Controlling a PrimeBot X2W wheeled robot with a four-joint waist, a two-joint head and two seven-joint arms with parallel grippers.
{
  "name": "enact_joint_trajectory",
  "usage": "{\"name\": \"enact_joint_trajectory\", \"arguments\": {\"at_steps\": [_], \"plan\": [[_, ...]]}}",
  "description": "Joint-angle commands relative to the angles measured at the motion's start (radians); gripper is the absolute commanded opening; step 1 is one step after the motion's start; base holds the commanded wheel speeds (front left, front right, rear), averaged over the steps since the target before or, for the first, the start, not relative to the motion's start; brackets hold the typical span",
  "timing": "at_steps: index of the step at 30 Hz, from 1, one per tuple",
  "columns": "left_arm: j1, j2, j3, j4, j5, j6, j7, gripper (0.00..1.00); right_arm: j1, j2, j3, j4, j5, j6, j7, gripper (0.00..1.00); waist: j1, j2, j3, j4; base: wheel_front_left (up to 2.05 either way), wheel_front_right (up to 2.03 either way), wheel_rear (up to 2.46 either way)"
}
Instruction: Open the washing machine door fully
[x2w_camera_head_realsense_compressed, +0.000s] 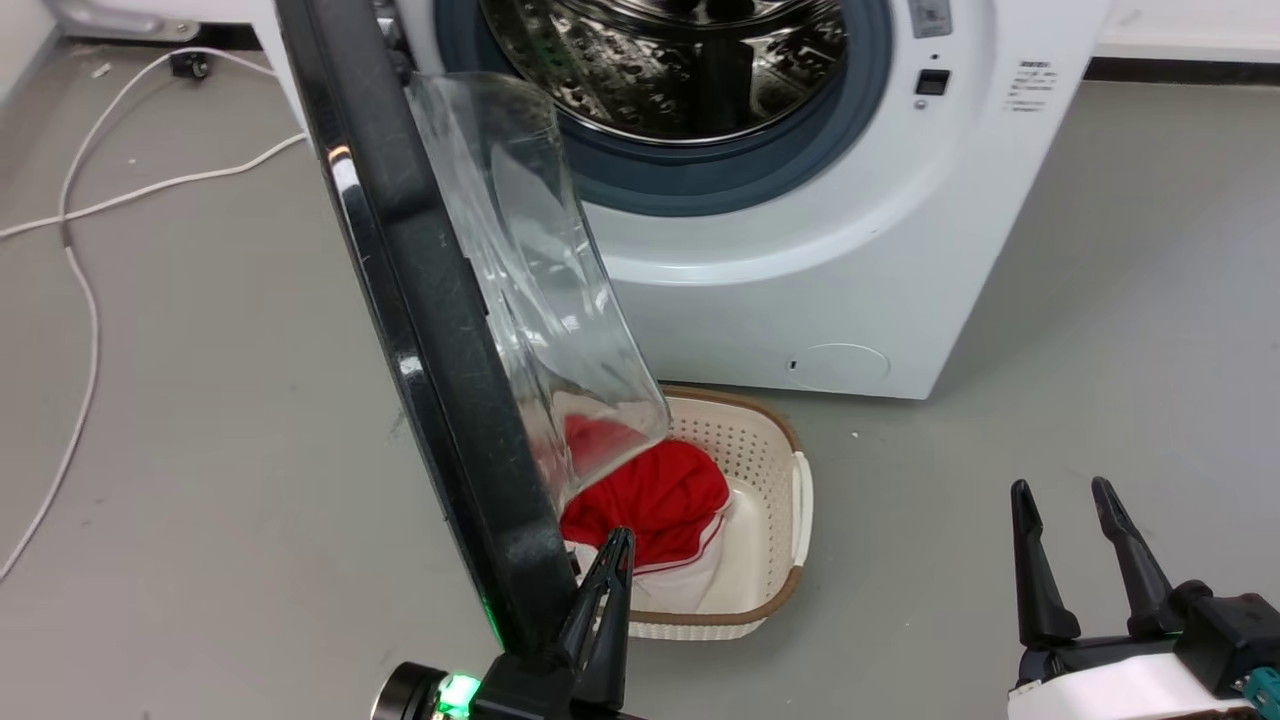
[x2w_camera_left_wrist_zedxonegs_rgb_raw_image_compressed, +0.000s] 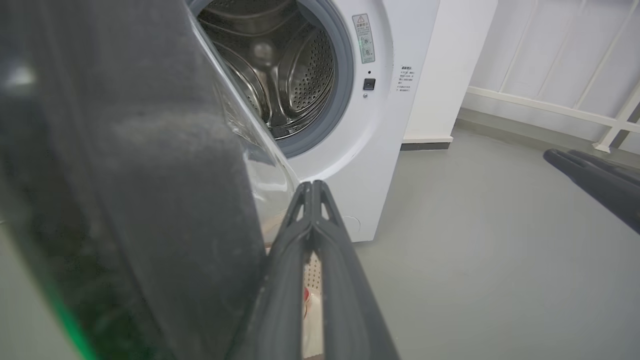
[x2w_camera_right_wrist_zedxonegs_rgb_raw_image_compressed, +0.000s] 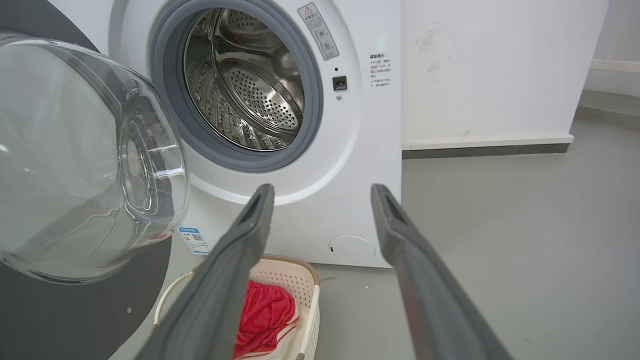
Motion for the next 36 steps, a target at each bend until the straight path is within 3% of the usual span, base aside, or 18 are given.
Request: {"name": "enact_joint_trajectory", "arguments": {"at_steps": [1, 9, 19, 36], "plan": [[0.01, 0.012, 0.017, -0.003, 0.008, 0.015, -0.002, 0.0, 0.009, 0.003, -0.002, -0.008, -0.006, -0.001, 0.0, 1.0, 0.0, 0.0, 0.007, 0.025, 0.0, 0.0, 0.0], [0.028, 0.009, 0.035, -0.036, -0.006, 0.032, -0.026, 0.0, 0.006, -0.008, -0.019, -0.047, -0.02, -0.001, 0.021, 1.0, 0.0, 0.0, 0.038, 0.158, 0.0, 0.0, 0.0], [0.048, 0.02, 0.131, -0.03, -0.057, 0.029, -0.074, 0.0, 0.01, -0.031, -0.025, -0.096, -0.032, -0.001, 0.062, 1.0, 0.0, 0.0, 0.069, 0.284, 0.0, 0.0, 0.0], [0.025, 0.025, 0.394, -0.006, -0.098, -0.061, -0.089, 0.0, 0.0, -0.052, -0.031, -0.144, -0.032, -0.001, 0.1, 1.0, 0.0, 0.0, 0.111, 0.323, 0.0, 0.0, 0.0]]}}
